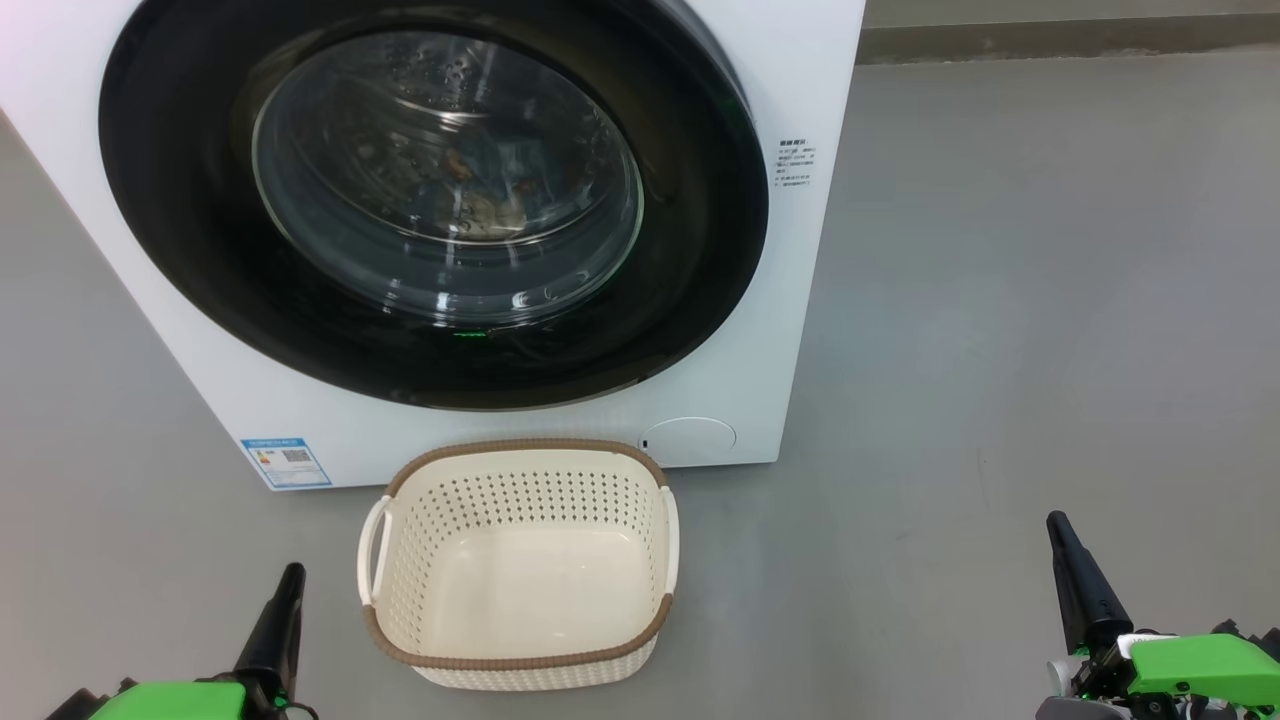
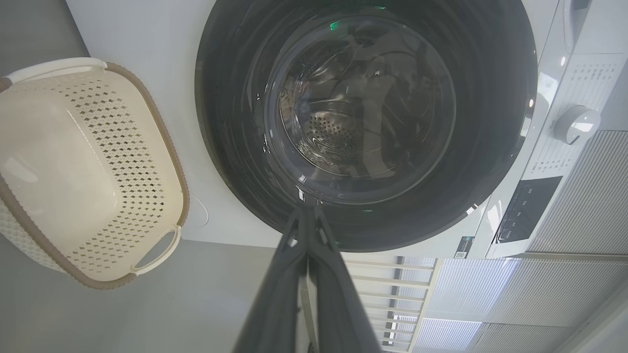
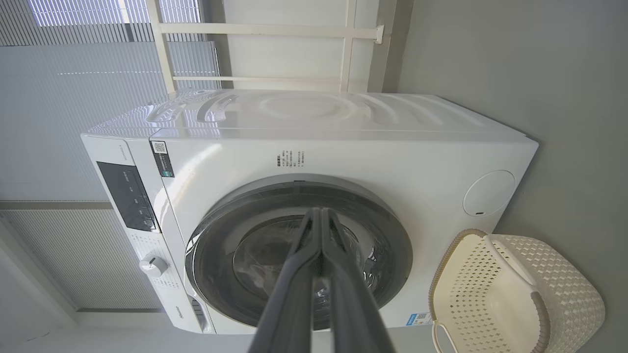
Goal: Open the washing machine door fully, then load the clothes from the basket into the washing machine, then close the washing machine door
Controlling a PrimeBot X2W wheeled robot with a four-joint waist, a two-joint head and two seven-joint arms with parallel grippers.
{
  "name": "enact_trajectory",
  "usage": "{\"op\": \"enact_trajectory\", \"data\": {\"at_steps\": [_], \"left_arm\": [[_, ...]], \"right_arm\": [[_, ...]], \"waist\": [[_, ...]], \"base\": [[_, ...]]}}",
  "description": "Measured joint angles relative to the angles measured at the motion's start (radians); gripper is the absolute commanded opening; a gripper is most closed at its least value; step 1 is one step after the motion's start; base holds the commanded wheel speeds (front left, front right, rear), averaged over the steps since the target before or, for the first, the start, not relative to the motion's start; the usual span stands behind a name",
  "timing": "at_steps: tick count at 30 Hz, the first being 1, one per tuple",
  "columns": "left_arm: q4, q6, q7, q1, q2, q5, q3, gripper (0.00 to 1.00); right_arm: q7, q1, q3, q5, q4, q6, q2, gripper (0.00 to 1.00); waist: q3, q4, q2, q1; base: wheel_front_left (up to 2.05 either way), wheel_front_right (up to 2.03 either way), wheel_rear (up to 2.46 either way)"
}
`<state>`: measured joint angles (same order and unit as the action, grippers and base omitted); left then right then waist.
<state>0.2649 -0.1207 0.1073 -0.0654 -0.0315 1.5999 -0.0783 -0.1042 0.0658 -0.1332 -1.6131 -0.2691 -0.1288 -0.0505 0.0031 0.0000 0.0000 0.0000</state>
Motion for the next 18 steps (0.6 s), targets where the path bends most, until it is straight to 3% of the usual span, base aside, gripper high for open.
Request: {"op": "enact_trajectory", "data": {"at_steps": [18], "left_arm": [[0.000, 0.000, 0.000, 0.000, 0.000, 0.000, 0.000, 0.00]], "right_arm": [[0.000, 0.000, -0.002, 0.000, 0.000, 0.000, 0.001, 0.00]], "waist": [[0.000, 0.000, 0.0000, 0.0000]], "base": [[0.00, 0.00, 0.00]]}}
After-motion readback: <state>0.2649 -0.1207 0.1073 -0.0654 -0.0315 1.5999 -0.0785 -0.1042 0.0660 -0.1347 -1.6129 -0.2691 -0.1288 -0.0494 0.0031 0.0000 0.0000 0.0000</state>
